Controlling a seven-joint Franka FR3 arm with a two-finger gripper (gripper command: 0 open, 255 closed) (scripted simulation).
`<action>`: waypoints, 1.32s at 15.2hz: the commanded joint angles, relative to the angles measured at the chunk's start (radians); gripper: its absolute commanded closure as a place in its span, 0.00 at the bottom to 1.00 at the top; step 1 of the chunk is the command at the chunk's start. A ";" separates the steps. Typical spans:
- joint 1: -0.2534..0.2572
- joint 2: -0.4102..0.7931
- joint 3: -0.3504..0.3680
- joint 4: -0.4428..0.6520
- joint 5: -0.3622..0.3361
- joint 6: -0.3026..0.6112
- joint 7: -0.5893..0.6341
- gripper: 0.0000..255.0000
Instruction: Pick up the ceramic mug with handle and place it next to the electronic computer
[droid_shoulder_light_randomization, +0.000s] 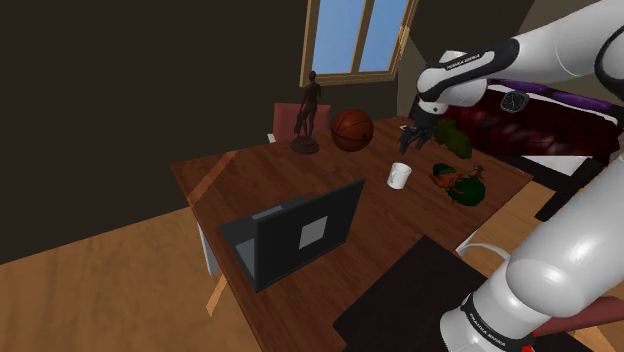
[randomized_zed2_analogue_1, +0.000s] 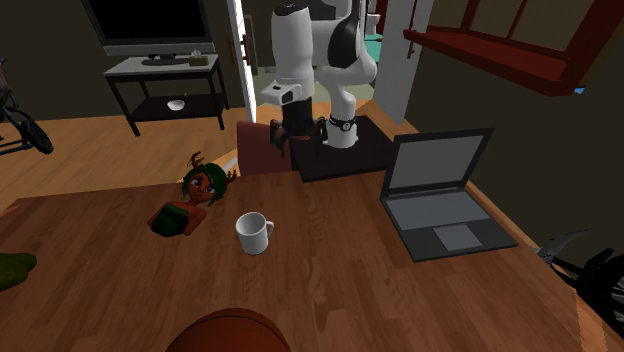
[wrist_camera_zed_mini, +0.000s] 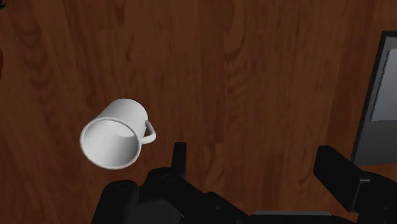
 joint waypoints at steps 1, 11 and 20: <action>-0.012 0.084 -0.024 0.048 0.053 0.018 -0.068 0.00; -0.171 0.497 -0.011 0.364 0.298 0.007 -0.323 0.00; -0.352 0.841 0.052 0.748 0.394 -0.083 -0.404 0.00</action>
